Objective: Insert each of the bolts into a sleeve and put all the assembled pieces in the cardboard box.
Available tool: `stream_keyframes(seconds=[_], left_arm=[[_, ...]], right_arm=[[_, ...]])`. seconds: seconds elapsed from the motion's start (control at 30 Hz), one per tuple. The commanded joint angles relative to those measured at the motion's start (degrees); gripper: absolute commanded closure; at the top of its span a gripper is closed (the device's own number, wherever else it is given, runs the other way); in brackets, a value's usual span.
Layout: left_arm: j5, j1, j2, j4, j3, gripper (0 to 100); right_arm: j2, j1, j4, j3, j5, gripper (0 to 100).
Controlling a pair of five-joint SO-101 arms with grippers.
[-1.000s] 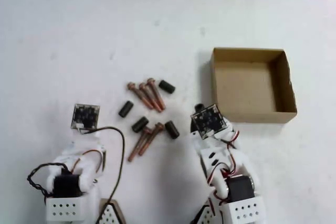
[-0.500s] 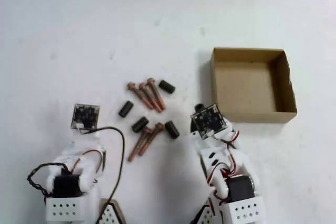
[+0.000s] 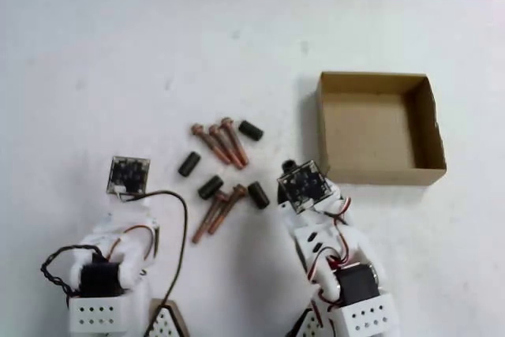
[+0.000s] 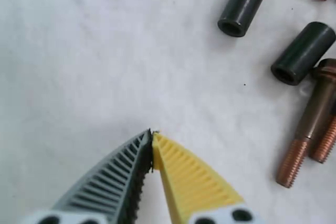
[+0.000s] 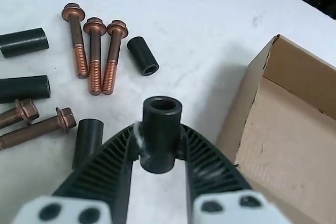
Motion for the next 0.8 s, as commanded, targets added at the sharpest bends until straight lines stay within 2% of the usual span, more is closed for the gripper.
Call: stream_keyframes(seconds=[0.0,0.27,0.77], left_arm=[[-0.4,0.6,-0.7,0.4,-0.2,98],[-0.4,0.7,-0.7,0.4,-0.2,98],[-0.4,0.8,-0.7,0.4,-0.2,98]], right_arm=[[-0.7,-0.6,-1.6,0.0,-0.1,98.1],[-0.7,-1.4,-1.5,0.6,-0.2,98.1],[-0.7,-9.0,-2.1,1.6,-0.7,98.1]])
